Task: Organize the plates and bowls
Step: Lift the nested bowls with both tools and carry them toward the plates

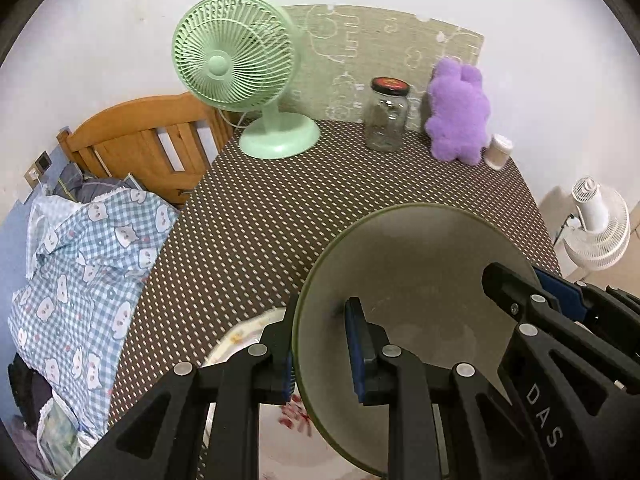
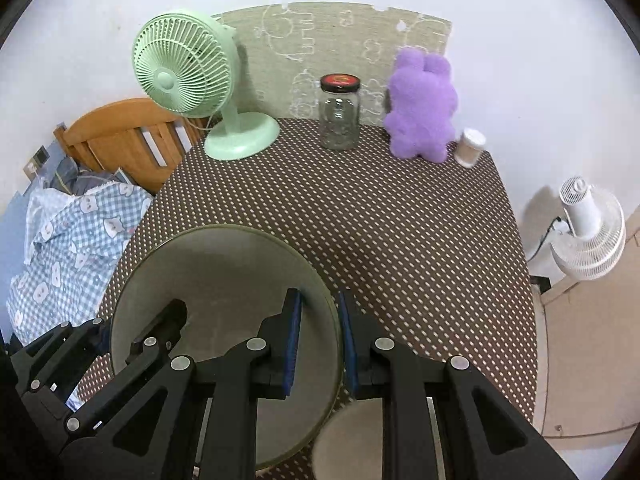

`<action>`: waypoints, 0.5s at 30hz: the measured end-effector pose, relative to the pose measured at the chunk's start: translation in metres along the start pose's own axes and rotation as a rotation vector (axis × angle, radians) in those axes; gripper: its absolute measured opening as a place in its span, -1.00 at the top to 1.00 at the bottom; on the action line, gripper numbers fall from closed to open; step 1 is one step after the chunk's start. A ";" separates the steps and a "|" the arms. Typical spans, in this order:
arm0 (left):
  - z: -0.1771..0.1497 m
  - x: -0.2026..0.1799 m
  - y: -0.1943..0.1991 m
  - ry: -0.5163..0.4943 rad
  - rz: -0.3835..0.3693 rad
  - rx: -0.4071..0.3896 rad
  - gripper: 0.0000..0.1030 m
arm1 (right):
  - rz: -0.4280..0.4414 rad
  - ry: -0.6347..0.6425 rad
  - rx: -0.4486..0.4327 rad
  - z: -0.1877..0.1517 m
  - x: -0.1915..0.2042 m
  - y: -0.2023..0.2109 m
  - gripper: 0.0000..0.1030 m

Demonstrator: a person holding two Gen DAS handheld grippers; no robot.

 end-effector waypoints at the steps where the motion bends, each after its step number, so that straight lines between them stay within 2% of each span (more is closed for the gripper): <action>1: -0.002 -0.003 0.001 0.000 -0.001 0.000 0.64 | -0.001 -0.001 0.000 -0.004 -0.004 0.002 0.57; 15: -0.041 -0.074 0.009 -0.031 -0.050 0.021 0.64 | -0.036 -0.048 0.018 -0.050 -0.075 0.017 0.57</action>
Point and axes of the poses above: each gripper's, at about its wrist camera, not at the fingertips, and y roughly against the way its jaws point, x to its left, z to its top, the point moved 8 cm from there along -y, roughly the way its jaws point, and after that the axes turned 3 degrees about -z, right-handed, at the moved point
